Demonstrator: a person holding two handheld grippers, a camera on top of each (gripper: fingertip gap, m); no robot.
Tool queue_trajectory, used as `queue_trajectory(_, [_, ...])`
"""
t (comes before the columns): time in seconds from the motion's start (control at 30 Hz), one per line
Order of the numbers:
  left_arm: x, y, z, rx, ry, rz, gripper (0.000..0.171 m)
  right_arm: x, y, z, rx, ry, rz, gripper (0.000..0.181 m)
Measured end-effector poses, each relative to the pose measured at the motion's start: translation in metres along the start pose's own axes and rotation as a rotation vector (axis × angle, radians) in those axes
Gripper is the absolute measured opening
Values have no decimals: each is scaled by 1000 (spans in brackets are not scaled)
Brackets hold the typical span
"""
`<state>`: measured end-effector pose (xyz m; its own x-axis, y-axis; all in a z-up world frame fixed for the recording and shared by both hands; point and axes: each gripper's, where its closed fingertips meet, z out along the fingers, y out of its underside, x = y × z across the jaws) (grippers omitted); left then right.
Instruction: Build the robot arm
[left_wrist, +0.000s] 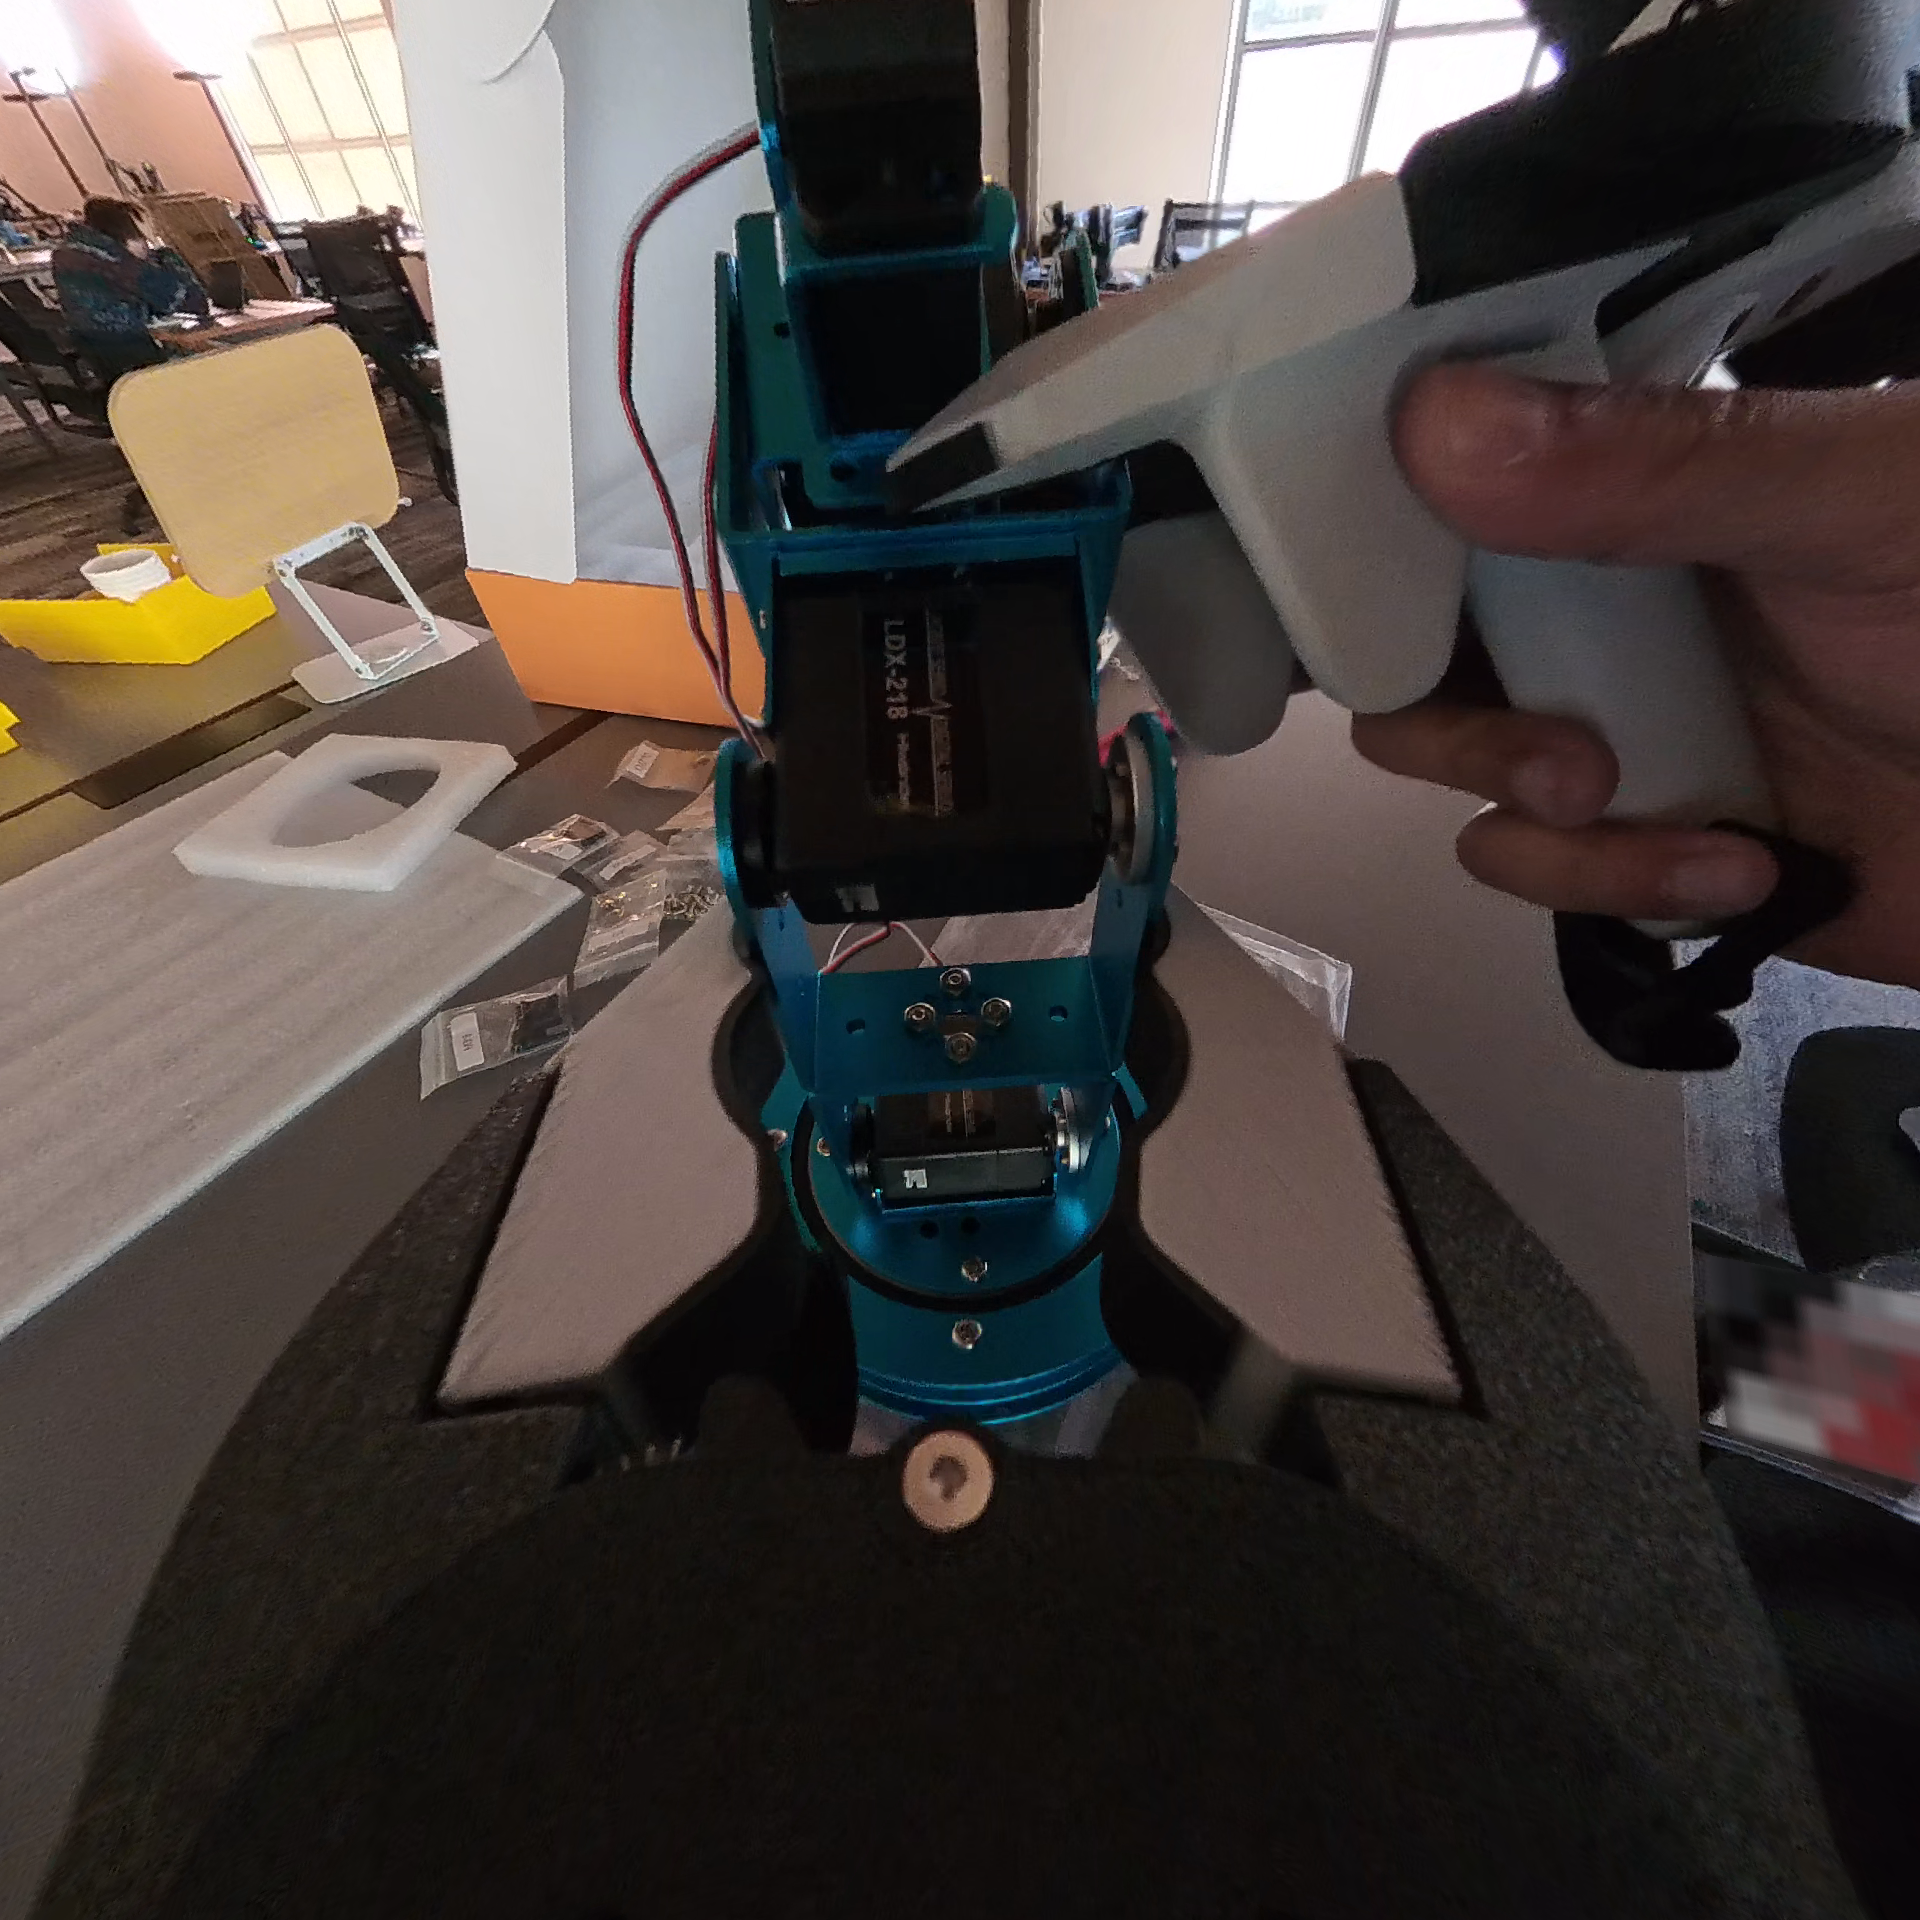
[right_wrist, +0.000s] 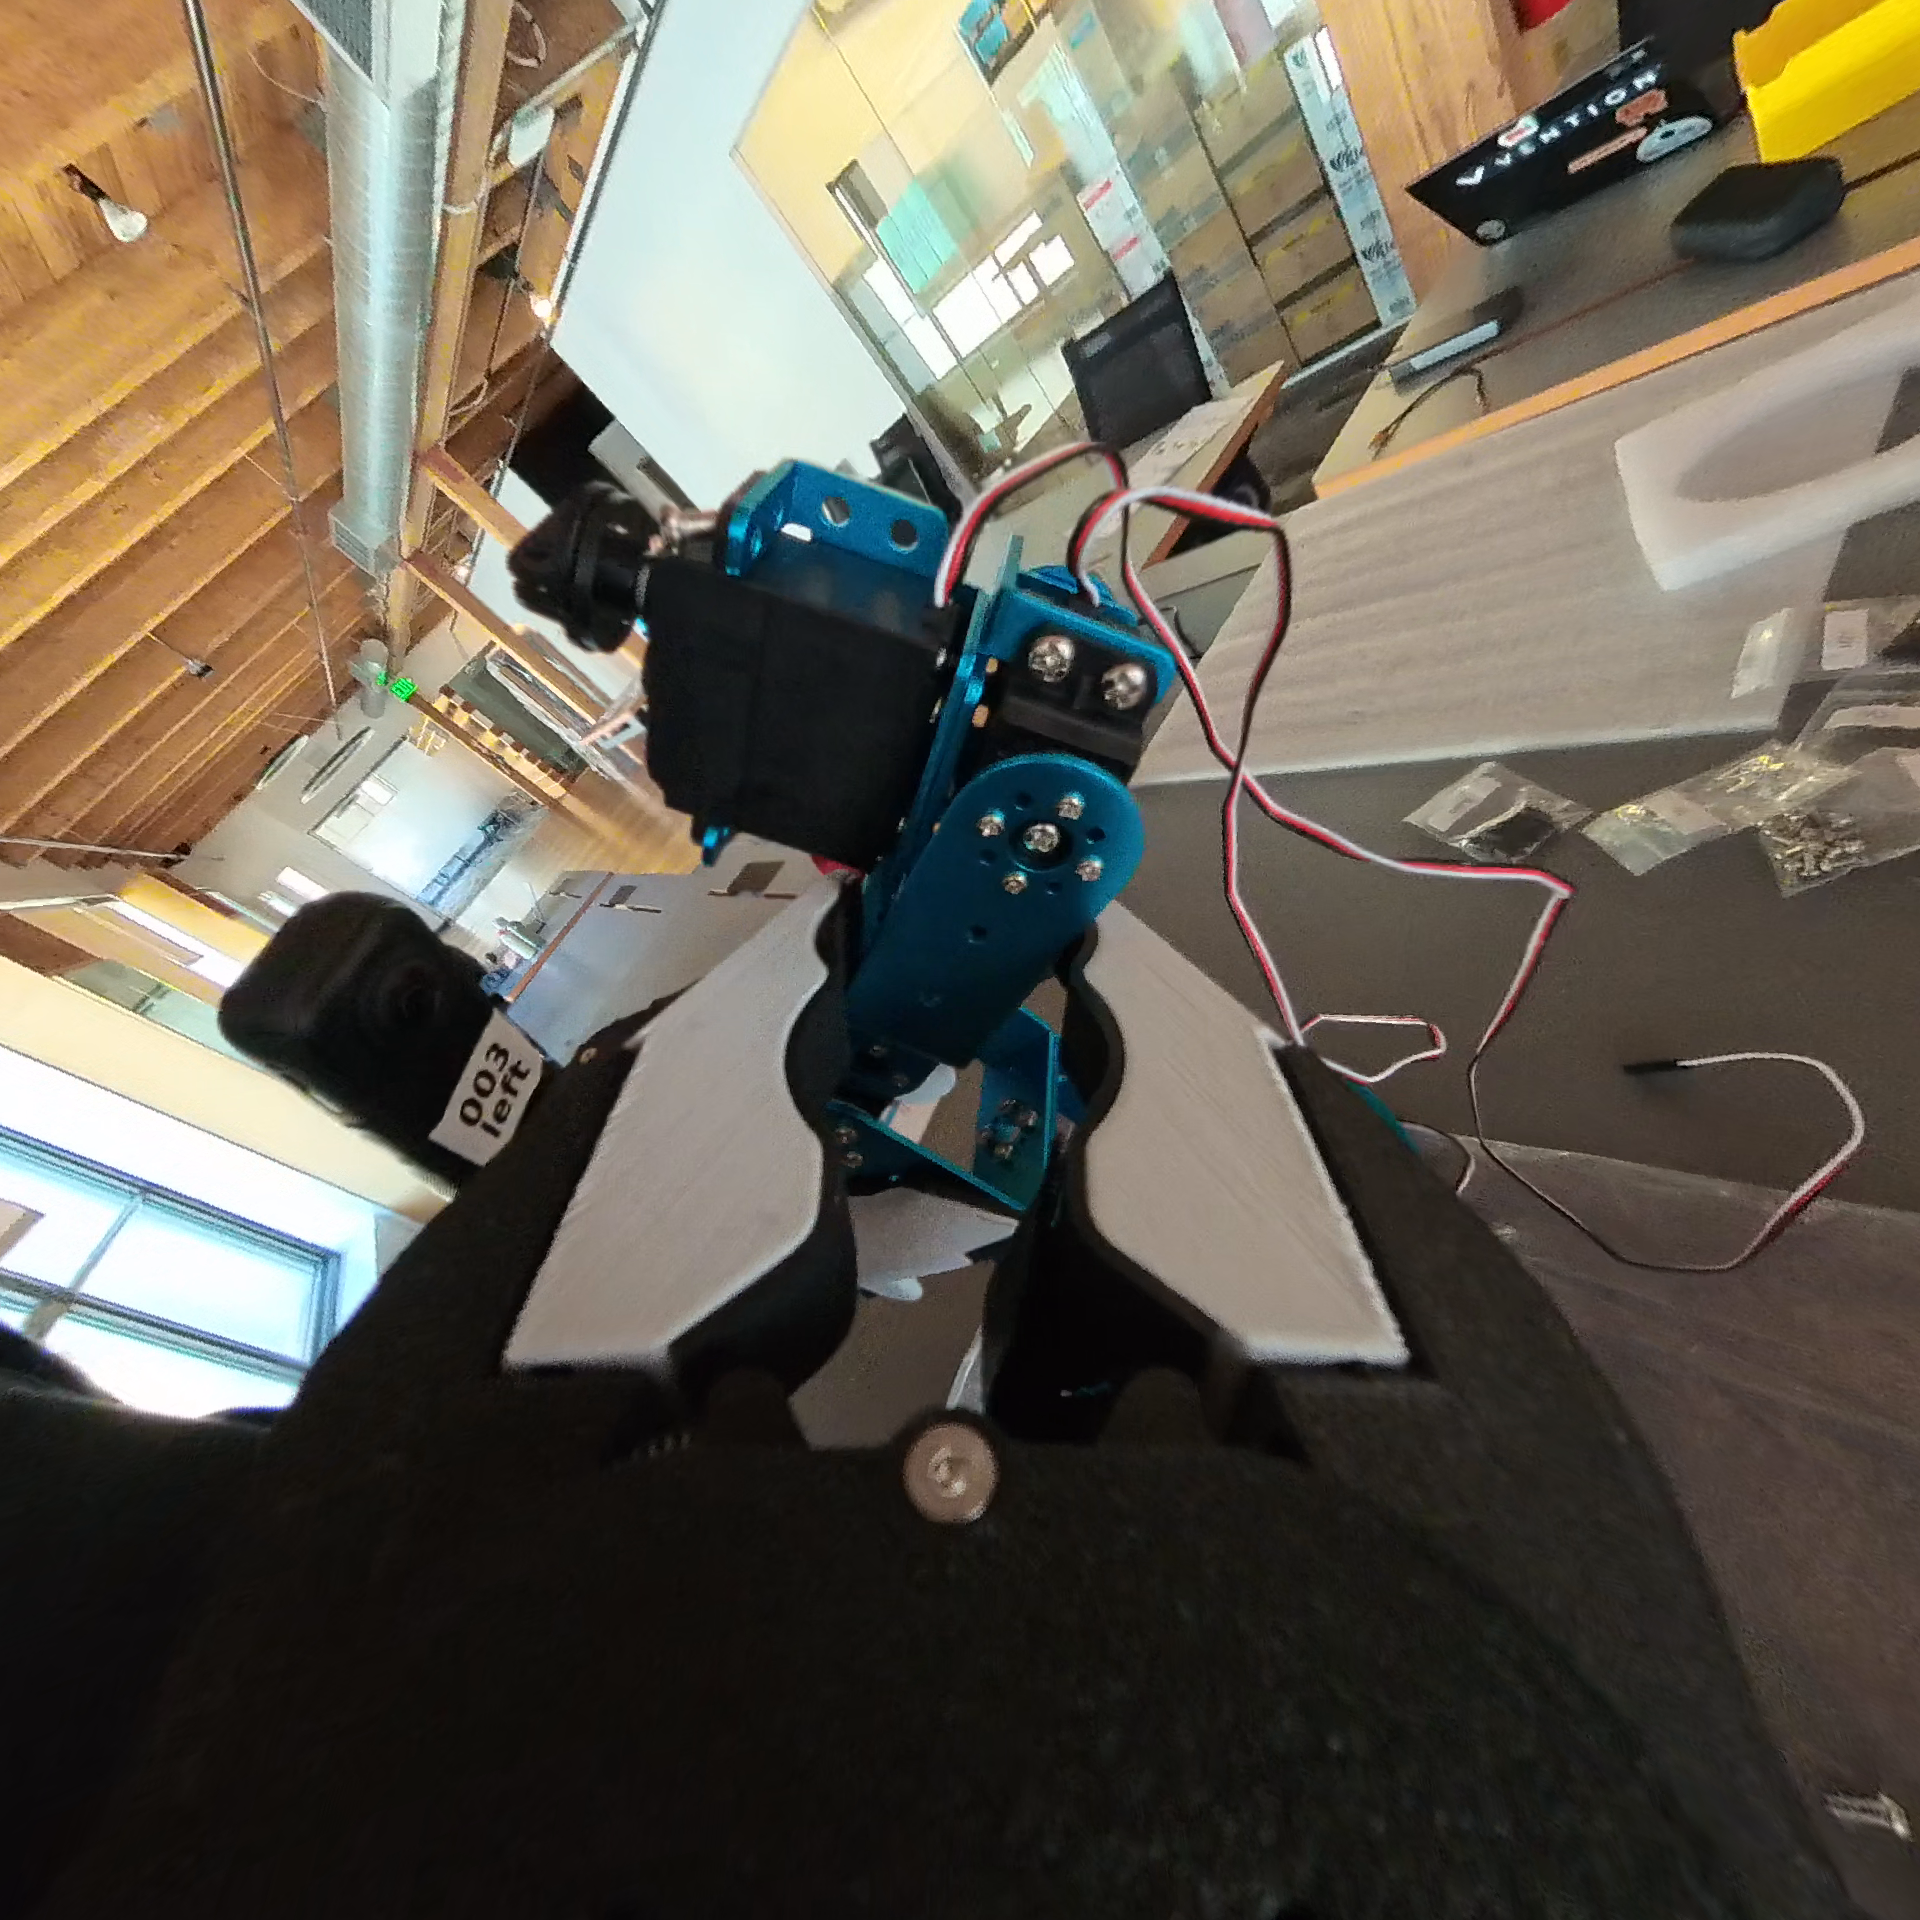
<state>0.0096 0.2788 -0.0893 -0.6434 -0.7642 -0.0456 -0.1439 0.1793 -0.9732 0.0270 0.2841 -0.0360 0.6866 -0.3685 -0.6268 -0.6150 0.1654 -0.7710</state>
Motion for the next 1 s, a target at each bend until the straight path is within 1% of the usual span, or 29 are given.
queue_trajectory(0.07, [0,1,1,-6,2,-8,67,0,0,0,-8,20,-27,33])
queue_trajectory(0.23, [1,2,1,-20,15,-6,65,-3,-1,-1,-3,20,-26,30])
queue_trajectory(0.43, [2,3,2,-26,23,-9,67,-4,0,-1,-8,29,-53,29])
queue_trajectory(0.73, [2,9,0,-76,29,-19,66,-9,2,0,-33,66,-157,29])
queue_trajectory(0.8, [2,9,0,-85,30,-21,66,-10,2,0,-34,55,-145,29])
queue_trajectory(0.87, [3,9,1,-102,37,-16,66,-8,1,-1,-11,27,-95,28])
queue_trajectory(1.0, [3,6,2,-129,89,13,65,-6,0,-5,-18,-15,-50,30])
